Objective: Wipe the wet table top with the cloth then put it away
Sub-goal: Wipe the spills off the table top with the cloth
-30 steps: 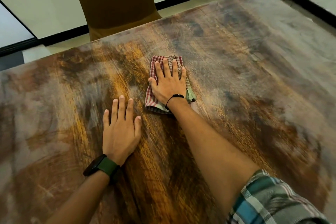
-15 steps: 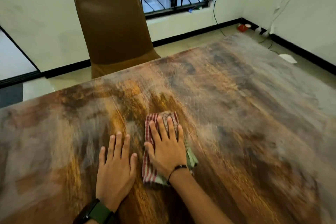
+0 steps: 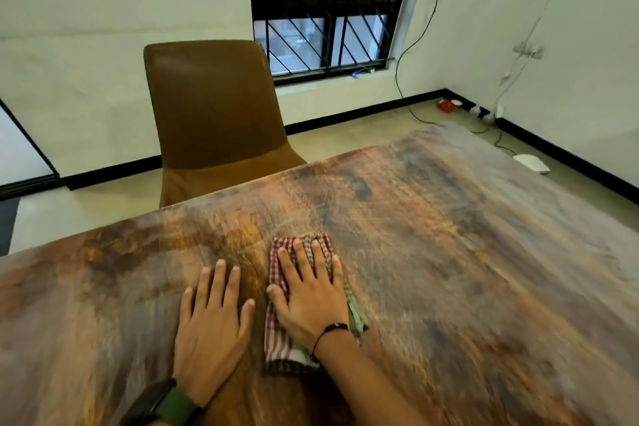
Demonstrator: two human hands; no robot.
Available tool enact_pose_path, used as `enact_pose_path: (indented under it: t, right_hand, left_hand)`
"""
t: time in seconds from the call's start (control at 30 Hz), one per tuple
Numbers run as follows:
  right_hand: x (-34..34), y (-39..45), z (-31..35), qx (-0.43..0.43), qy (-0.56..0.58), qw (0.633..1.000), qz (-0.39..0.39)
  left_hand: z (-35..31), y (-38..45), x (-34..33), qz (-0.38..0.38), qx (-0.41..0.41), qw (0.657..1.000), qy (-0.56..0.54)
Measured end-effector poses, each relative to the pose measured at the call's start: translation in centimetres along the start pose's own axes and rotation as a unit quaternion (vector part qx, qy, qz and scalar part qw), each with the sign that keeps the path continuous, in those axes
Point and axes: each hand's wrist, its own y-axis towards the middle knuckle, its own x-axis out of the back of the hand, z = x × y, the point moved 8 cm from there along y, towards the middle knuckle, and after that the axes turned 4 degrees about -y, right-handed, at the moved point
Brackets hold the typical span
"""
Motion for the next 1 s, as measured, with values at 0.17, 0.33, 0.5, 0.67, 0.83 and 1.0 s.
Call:
enact_pose_path:
  t: [0.17, 0.33, 0.5, 0.67, 0.83, 1.0]
  right_hand:
    - [0.3, 6.6, -1.7, -0.011, -0.008, 1.0, 0.018]
    - [0.4, 8.8, -1.7, 0.005, -0.034, 0.999, 0.032]
    - [0.4, 2.2, -0.9, 0.033, -0.06, 0.998, -0.01]
    - [-1.3, -0.5, -1.1, 0.041, -0.064, 0.997, 0.022]
    - [0.3, 5.2, -0.4, 0.057, -0.042, 0.997, 0.021]
    - [0.5, 14.6, -0.8, 0.028, -0.044, 0.998, 0.025]
  left_hand:
    - [-1.8, 5.5, -0.2, -0.023, -0.016, 1.0, -0.006]
    - [-1.7, 5.3, 0.1, -0.022, -0.01, 1.0, -0.015]
    - [-1.7, 5.4, 0.1, -0.02, -0.005, 1.0, -0.019]
    - [-1.5, 5.6, -0.7, -0.004, 0.005, 1.0, 0.001]
    - [-1.5, 5.8, -0.5, -0.042, -0.005, 0.999, -0.014]
    - [-1.3, 5.9, -0.9, -0.034, 0.0, 0.999, -0.006]
